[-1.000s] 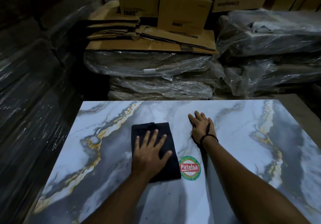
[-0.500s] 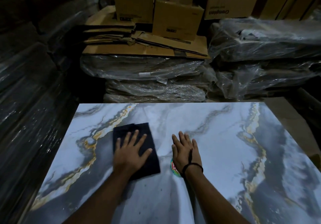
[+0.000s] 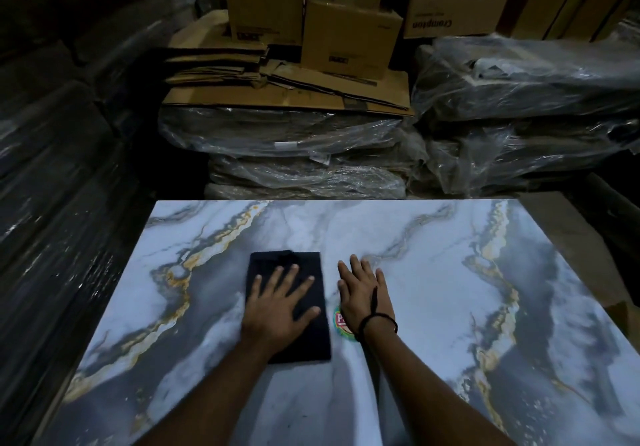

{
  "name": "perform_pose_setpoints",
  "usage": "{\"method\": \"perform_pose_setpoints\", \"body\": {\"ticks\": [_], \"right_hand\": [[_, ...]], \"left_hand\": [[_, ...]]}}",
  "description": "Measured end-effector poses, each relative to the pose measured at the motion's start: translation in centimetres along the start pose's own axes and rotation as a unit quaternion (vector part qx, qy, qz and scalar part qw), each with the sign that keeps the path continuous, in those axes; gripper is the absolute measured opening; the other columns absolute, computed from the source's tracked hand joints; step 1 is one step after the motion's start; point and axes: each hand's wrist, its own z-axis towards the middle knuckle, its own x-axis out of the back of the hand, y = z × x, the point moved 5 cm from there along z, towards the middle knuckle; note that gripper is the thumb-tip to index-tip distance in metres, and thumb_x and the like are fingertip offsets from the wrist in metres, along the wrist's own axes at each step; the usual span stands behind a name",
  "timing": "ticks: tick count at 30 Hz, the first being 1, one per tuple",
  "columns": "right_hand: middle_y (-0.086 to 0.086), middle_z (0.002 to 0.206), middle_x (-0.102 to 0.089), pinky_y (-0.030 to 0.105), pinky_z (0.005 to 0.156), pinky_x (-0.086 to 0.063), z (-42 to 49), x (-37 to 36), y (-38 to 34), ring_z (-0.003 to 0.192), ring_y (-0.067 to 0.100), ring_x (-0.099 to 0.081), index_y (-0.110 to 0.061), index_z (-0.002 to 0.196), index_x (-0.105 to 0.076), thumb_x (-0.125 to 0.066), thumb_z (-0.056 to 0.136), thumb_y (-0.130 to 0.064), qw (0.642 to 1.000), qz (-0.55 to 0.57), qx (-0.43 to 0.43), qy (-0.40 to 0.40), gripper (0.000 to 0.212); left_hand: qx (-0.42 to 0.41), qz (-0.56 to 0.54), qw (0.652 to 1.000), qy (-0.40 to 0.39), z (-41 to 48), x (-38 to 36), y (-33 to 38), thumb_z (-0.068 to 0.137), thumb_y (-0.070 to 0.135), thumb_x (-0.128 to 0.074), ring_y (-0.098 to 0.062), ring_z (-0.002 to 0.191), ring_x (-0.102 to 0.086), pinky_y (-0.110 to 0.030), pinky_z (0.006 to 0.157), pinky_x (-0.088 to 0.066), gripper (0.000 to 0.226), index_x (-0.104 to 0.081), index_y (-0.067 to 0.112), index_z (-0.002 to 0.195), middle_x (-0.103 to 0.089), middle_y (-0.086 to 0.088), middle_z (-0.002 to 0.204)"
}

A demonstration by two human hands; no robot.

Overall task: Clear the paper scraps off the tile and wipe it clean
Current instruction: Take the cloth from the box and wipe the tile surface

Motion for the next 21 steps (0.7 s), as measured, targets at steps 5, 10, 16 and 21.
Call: {"method": "perform_pose_setpoints", "body": {"ticks": [5,10,16,21], "right_hand": [[-0.003,0.162,-0.007,0.038,0.119,0.005,0.1,-0.1,-0.1,0.150,0.018,-0.002,-0.031,0.152,-0.020,-0.023,0.104,-0.034,1.000,-0.003,-0.007,-0.003,0.049],[-0.002,0.162,-0.010,0.039,0.119,0.005,0.1,0.1,-0.1,0.150,0.017,-0.003,-0.029,0.152,-0.023,-0.025,0.104,-0.031,1.000,0.007,-0.008,0.002,0.048],[-0.001,0.160,-0.020,0.037,0.121,0.001,0.0,0.6,0.2,0.149,0.017,-0.009,-0.022,0.149,-0.032,-0.032,0.102,-0.025,0.999,0.046,0.002,0.024,0.047],[-0.002,0.162,-0.014,0.037,0.120,0.002,0.1,0.4,0.1,0.149,0.016,-0.006,-0.024,0.151,-0.027,-0.029,0.103,-0.029,1.000,0.015,0.007,0.004,0.048]], "left_hand": [[0.091,0.013,0.996,-0.009,-1.9,1.6,-5.9,0.077,0.078,-0.005,-0.018,0.147,-0.001,-0.048,0.114,0.005,0.073,-0.009,0.051,0.145,0.002,0.012,0.157],[0.005,-0.031,0.999,0.041,-3.3,0.6,2.2,0.087,0.069,-0.031,-0.029,0.136,-0.039,-0.056,0.109,-0.024,0.060,-0.047,0.039,0.136,-0.040,-0.002,0.149],[-0.021,-0.001,0.999,0.043,-5.8,-0.5,3.4,0.084,0.069,-0.038,-0.025,0.138,-0.037,-0.053,0.110,-0.023,0.058,-0.044,0.043,0.136,-0.036,0.003,0.151],[0.088,0.024,0.995,0.029,-9.3,0.1,-3.1,0.087,0.072,-0.023,-0.023,0.140,-0.031,-0.048,0.111,-0.014,0.063,-0.037,0.043,0.141,-0.033,0.004,0.152]]}}
